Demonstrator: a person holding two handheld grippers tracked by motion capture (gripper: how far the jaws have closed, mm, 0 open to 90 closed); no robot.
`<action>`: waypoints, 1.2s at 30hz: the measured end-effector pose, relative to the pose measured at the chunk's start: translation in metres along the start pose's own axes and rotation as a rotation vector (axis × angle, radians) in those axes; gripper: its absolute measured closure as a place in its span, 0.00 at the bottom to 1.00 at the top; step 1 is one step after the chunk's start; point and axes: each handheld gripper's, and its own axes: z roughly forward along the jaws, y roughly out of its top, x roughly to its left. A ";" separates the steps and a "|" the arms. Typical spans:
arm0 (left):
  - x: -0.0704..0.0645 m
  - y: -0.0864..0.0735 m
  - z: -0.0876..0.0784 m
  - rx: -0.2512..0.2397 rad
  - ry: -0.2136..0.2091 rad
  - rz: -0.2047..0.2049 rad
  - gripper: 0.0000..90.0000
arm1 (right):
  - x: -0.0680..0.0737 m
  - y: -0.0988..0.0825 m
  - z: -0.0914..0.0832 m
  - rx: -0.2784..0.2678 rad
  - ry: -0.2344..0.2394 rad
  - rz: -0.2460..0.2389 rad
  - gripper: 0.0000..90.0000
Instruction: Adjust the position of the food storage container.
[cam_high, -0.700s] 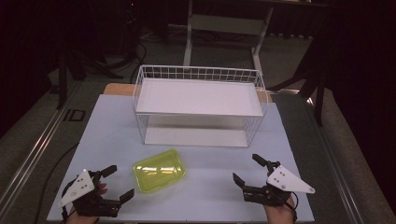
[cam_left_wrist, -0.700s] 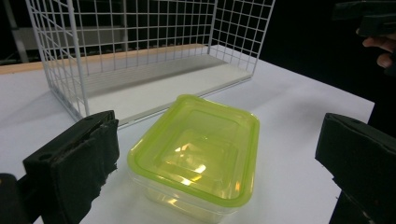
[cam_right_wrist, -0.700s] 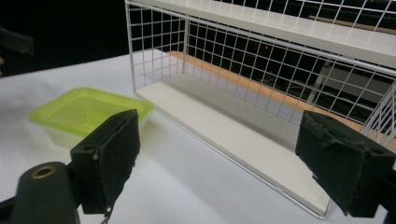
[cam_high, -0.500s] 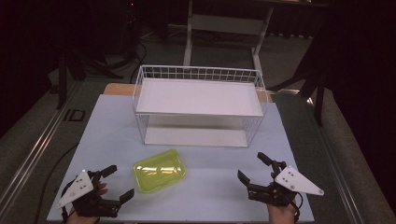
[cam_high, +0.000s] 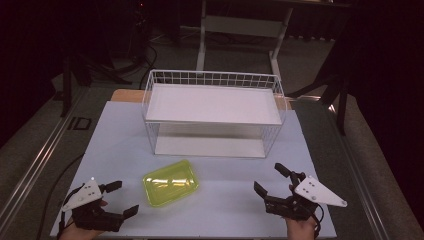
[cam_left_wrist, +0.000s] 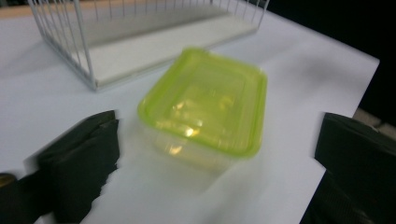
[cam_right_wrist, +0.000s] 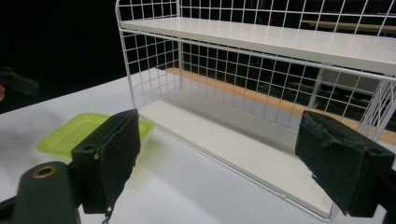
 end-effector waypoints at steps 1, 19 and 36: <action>0.002 -0.003 0.001 0.026 -0.006 0.010 0.20 | 0.000 0.000 0.000 0.000 0.002 0.001 0.16; 0.024 -0.014 0.041 0.311 0.012 -0.012 0.94 | 0.001 -0.002 0.004 0.015 0.027 0.024 0.16; 0.031 -0.002 0.075 0.358 0.042 0.013 1.00 | 0.001 -0.004 0.008 0.032 0.051 0.032 0.16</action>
